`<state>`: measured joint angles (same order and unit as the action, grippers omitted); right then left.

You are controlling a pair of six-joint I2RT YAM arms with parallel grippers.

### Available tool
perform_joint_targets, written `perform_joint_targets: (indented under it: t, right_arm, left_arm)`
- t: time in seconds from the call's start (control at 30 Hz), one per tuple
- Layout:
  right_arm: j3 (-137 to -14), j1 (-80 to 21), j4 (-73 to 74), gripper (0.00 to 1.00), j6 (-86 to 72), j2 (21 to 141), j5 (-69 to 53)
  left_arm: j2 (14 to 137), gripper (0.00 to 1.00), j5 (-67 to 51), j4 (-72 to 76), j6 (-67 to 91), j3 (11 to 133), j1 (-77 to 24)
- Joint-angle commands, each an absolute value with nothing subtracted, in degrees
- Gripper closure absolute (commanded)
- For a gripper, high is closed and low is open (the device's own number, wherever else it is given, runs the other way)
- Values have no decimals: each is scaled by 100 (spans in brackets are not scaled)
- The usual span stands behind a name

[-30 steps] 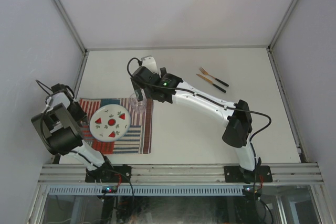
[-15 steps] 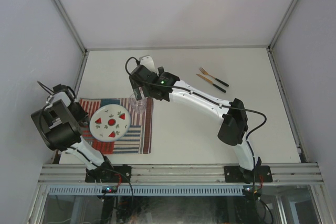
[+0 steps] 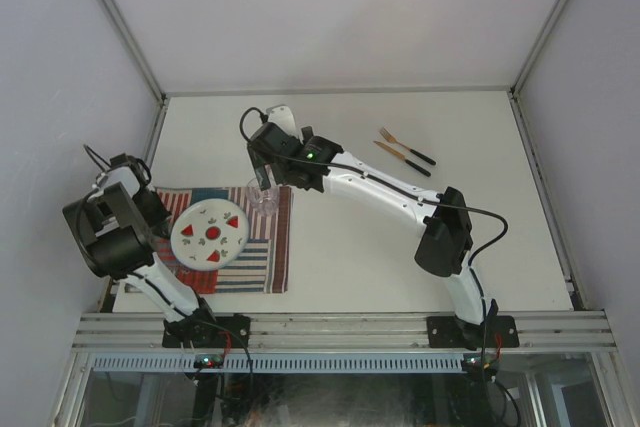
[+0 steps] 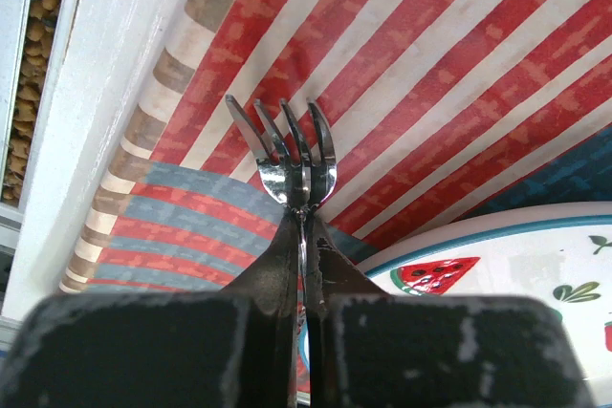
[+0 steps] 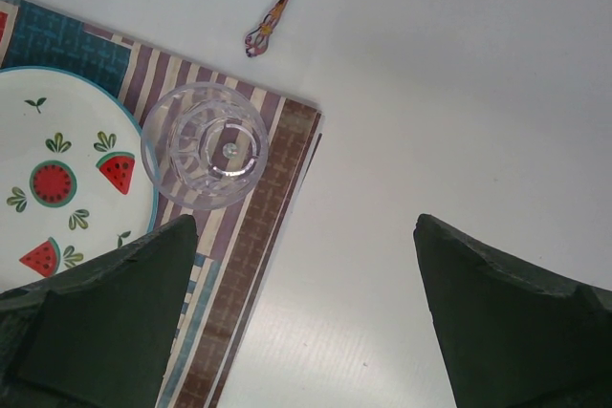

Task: Set the dinner table for one person

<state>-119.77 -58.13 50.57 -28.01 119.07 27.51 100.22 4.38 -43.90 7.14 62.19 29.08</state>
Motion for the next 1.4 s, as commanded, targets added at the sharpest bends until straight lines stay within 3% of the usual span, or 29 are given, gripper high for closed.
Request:
perform_joint_targets:
  t: [0.0, 0.67, 1.37]
  right_arm:
    - [-12058, -5812, 4849, 5, -2768, 11744, 2846]
    - [-11512, -6073, 4723, 5, -3218, 11390, 3461]
    - [-10748, -6228, 4528, 5, -3554, 10907, 4007]
  left_arm:
    - [10217, 100, 730, -4485, 150, 6472, 2921]
    - [10015, 100, 682, -4470, -2602, 6486, 2953]
    - [10424, 100, 213, -5002, -3438, 7186, 3155]
